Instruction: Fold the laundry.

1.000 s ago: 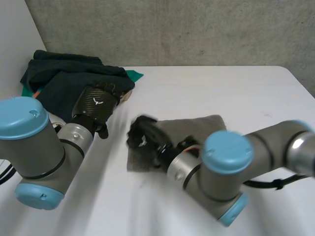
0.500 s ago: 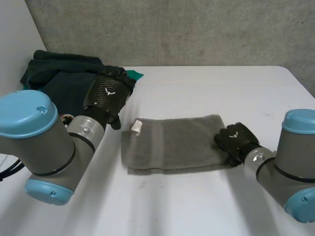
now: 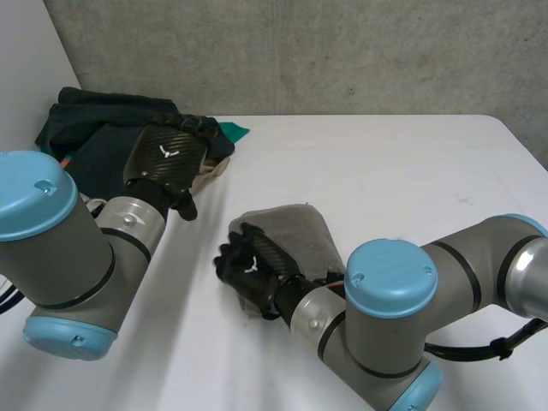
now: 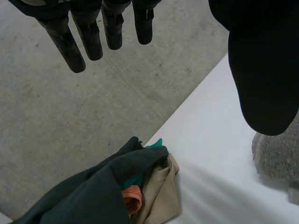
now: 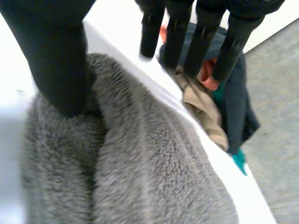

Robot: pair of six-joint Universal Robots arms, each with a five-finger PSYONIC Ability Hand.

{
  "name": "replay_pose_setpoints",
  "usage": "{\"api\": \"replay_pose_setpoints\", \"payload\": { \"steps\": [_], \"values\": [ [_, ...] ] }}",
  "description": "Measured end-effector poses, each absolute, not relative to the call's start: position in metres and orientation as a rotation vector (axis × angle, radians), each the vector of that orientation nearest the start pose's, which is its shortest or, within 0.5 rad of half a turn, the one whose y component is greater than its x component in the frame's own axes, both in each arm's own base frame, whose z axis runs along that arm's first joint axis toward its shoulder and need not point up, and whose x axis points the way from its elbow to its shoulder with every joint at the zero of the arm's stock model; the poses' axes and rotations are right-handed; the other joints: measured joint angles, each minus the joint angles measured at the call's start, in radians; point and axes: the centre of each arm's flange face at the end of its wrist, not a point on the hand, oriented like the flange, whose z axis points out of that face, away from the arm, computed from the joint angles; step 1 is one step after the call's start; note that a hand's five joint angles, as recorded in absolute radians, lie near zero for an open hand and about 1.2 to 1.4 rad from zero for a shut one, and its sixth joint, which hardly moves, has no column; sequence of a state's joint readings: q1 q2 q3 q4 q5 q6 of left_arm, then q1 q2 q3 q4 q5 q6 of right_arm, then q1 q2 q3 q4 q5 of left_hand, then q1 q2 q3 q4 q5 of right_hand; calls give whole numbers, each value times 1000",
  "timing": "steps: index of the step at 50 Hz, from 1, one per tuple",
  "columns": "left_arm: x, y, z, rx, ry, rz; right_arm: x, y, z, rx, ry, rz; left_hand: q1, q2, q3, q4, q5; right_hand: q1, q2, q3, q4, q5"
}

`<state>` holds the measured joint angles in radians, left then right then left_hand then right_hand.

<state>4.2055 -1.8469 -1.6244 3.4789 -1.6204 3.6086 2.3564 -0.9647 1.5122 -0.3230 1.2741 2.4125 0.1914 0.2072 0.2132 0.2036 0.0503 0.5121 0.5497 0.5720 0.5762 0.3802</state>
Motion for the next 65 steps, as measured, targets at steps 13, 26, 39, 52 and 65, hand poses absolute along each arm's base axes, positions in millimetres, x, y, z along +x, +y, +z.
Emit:
{"api": "replay_pose_setpoints", "payload": {
  "steps": [13, 26, 39, 52, 65],
  "values": [
    [-337, -238, 238, 963, 2138, -2389, 300, -267, 215, -750, 1922, -1675, 0, 0, 0, 0, 0, -283, -339, -360, -363, -332],
    [-361, -222, 144, 1014, 2541, -1916, 306, -285, 156, -791, 2158, -1403, 0, 0, 0, 0, 0, -283, -339, -360, -363, -332],
    [-338, -231, 136, 1031, 2441, -1732, 300, -287, 137, -985, 2280, -1433, 3, 0, 0, 0, 0, -222, -295, -287, -288, -264],
    [-353, -228, 233, 1248, 2289, -2210, 271, -263, 159, -782, 2323, -1649, 0, 0, 0, 0, -1, -226, -297, -309, -314, -312],
    [-365, -208, 248, 1737, 2377, -2337, 279, -233, 128, -521, 2230, -1405, 0, 0, 0, 0, -1, -226, -297, -310, -314, -315]
  ]
}}
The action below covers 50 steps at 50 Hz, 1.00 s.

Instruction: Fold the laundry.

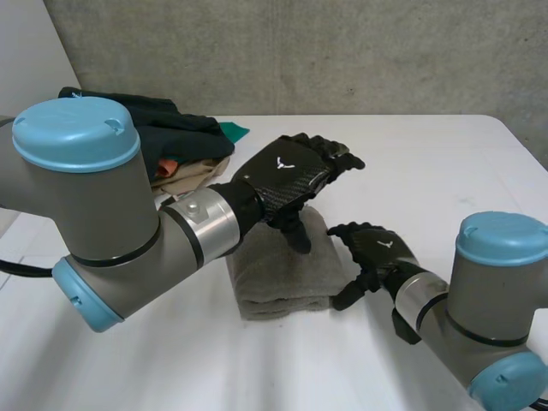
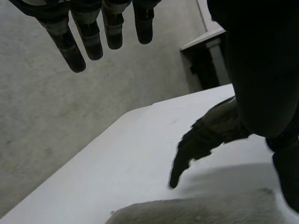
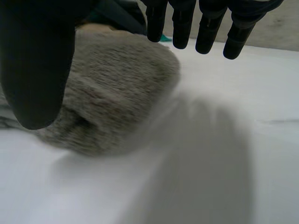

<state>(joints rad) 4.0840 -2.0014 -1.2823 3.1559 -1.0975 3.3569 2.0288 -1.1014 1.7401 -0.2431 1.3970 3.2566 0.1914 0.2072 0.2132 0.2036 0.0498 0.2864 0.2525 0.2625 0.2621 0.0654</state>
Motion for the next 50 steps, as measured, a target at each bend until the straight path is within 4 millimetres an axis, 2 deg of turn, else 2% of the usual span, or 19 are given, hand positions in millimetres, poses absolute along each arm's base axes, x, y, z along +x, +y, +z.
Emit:
{"api": "replay_pose_setpoints", "payload": {
  "steps": [13, 17, 20, 22, 24, 27, 32, 34, 38, 39, 40, 42, 44, 48, 50],
  "values": [
    [-364, -205, 254, -1149, -1590, 1571, 308, -223, 113, -558, 2155, -1350, 0, 0, 0, 0, 0, 0, 2, 1, 1, 4],
    [-363, -205, 257, -1149, -1584, 1579, 312, -224, 106, -567, 2165, -1347, 0, 0, 0, 0, 0, 34, 84, 61, 62, 89],
    [-363, -205, 257, -1149, -1583, 1581, 314, -227, 102, -562, 2178, -1366, 0, 0, 0, 0, 0, 273, 310, 295, 294, 316],
    [-363, -205, 257, -1149, -1584, 1580, 314, -232, 101, -546, 2185, -1399, 0, 0, 0, 0, 0, 499, 606, 600, 601, 610],
    [-363, -205, 256, -1149, -1586, 1578, 313, -236, 101, -529, 2189, -1430, 0, 0, 0, 0, 0, 627, 749, 760, 773, 798],
    [-363, -205, 256, -1150, -1587, 1577, 312, -244, 106, -496, 2175, -1500, 0, 0, 0, 0, 0, 685, 828, 846, 880, 848],
    [-363, -205, 256, -1150, -1586, 1577, 312, -257, 118, -457, 2131, -1595, 0, 0, 0, 0, 0, 694, 843, 868, 911, 854],
    [-363, -205, 257, -1150, -1583, 1580, 310, -274, 127, -423, 2104, -1667, 0, 0, 0, 0, 0, 694, 843, 868, 915, 854],
    [-363, -205, 260, -1148, -1574, 1591, 302, -297, 132, -384, 2100, -1730, 0, 0, 0, 0, 0, 694, 843, 868, 922, 854],
    [-362, -205, 263, -1147, -1568, 1598, 296, -312, 134, -362, 2102, -1765, 0, 0, 0, 0, 0, 694, 843, 868, 927, 854],
    [-362, -204, 264, -1146, -1566, 1601, 295, -315, 134, -358, 2103, -1772, 0, 0, 0, 0, 0, 694, 843, 868, 928, 854],
    [-362, -204, 268, -1143, -1554, 1615, 281, -342, 136, -319, 2115, -1836, 0, 0, 0, 0, 0, 694, 843, 868, 933, 854],
    [-362, -204, 271, -1142, -1546, 1623, 273, -358, 137, -295, 2123, -1876, 0, 0, 0, 0, 0, 694, 843, 868, 935, 854],
    [-362, -204, 278, -1138, -1527, 1645, 248, -402, 140, -224, 2138, -2000, 0, 0, 0, 0, 0, 694, 843, 868, 935, 854],
    [-362, -205, 282, -1136, -1515, 1658, 230, -427, 143, -181, 2147, -2076, 0, 0, 0, 0, 0, 694, 843, 877, 935, 854]
  ]
}}
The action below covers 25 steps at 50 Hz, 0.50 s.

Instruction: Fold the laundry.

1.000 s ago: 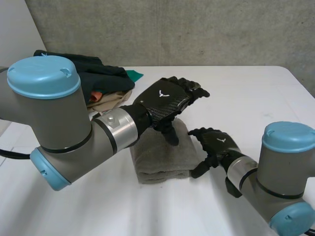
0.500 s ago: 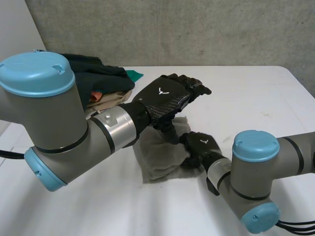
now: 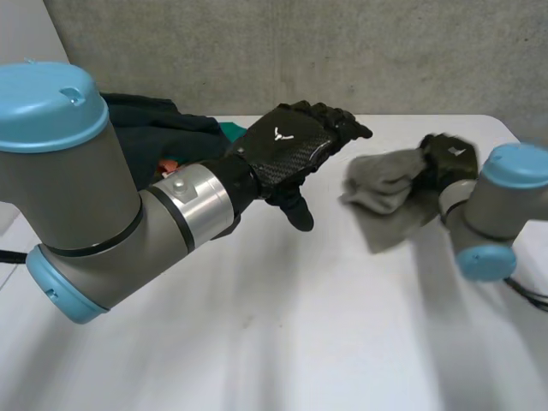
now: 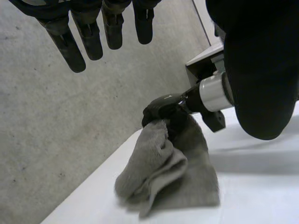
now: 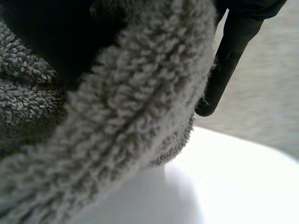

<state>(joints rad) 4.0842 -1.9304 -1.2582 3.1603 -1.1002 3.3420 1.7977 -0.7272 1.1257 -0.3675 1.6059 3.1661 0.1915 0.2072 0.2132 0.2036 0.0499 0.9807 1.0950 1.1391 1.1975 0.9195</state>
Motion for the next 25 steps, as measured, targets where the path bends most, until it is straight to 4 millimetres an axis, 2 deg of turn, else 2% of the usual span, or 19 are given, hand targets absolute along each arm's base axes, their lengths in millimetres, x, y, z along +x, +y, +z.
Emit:
{"api": "replay_pose_setpoints", "payload": {
  "steps": [2, 3, 4, 9, 10, 12, 18, 22, 25],
  "values": [
    [-363, -205, 285, -1135, -1507, 1666, 212, -448, 146, -144, 2153, -2141, 0, 0, 0, 0, 0, 0, 0, 0, 0, 0],
    [-363, -205, 285, -1134, -1505, 1669, 209, -453, 147, -137, 2154, -2154, 0, 0, 0, 0, 0, 0, 0, 0, 0, 0],
    [-363, -205, 288, -1133, -1498, 1675, 193, -470, 149, -109, 2157, -2205, 0, 0, 0, 0, 0, 0, 0, 0, 0, 0],
    [-365, -204, 293, -1129, -1479, 1687, 158, -508, 151, -57, 2181, -2290, 0, 0, 0, 0, 0, 0, 0, 0, 0, 0],
    [-366, -204, 295, -1124, -1473, 1689, 143, -521, 149, -46, 2205, -2308, 0, 0, 0, 0, 0, 0, 0, 0, 0, 0],
    [-367, -204, 297, -1118, -1468, 1688, 129, -532, 147, -40, 2228, -2325, 0, 0, 0, 0, 0, 0, 0, 0, 0, 0],
    [-369, -201, 300, -1100, -1458, 1675, 87, -554, 140, -56, 2271, -2378, 0, 0, 0, 0, 0, 0, 0, 0, 1, 0],
    [-371, -199, 300, -1100, -1453, 1666, 69, -559, 139, -69, 2268, -2402, 0, 0, 0, 0, 0, -2, -9, -14, -22, -9],
    [-372, -198, 299, -1101, -1451, 1664, 63, -560, 139, -71, 2264, -2412, 0, 0, 0, 0, 0, -285, -312, -317, -329, -302]
  ]
}}
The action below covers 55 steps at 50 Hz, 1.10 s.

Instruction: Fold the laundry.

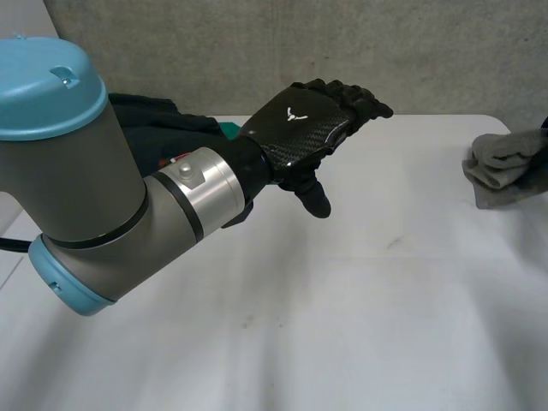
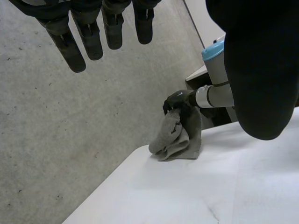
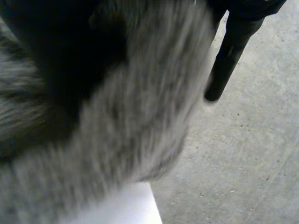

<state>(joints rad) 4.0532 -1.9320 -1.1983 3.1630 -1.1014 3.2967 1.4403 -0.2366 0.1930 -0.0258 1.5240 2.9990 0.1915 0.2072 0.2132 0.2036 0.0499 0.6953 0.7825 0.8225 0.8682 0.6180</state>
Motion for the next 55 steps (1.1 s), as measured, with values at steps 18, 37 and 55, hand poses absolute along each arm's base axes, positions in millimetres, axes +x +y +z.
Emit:
{"api": "replay_pose_setpoints", "payload": {
  "steps": [18, 37, 55],
  "values": [
    [-375, -192, 299, -1110, -1440, 1650, 25, -555, 122, -369, 2603, -2473, 0, 0, 0, 0, 0, -465, -572, -610, -655, -568],
    [-368, -199, 313, -1083, -1425, 1703, 113, -472, 226, -719, 2103, -2704, 0, 0, 0, 0, 0, -465, -572, -610, -655, -568],
    [-256, -368, 327, -796, -1699, 2156, 207, -281, 222, -1230, 1809, -2022, 0, 0, 0, 0, 0, -465, -572, -610, -655, -569]
  ]
}}
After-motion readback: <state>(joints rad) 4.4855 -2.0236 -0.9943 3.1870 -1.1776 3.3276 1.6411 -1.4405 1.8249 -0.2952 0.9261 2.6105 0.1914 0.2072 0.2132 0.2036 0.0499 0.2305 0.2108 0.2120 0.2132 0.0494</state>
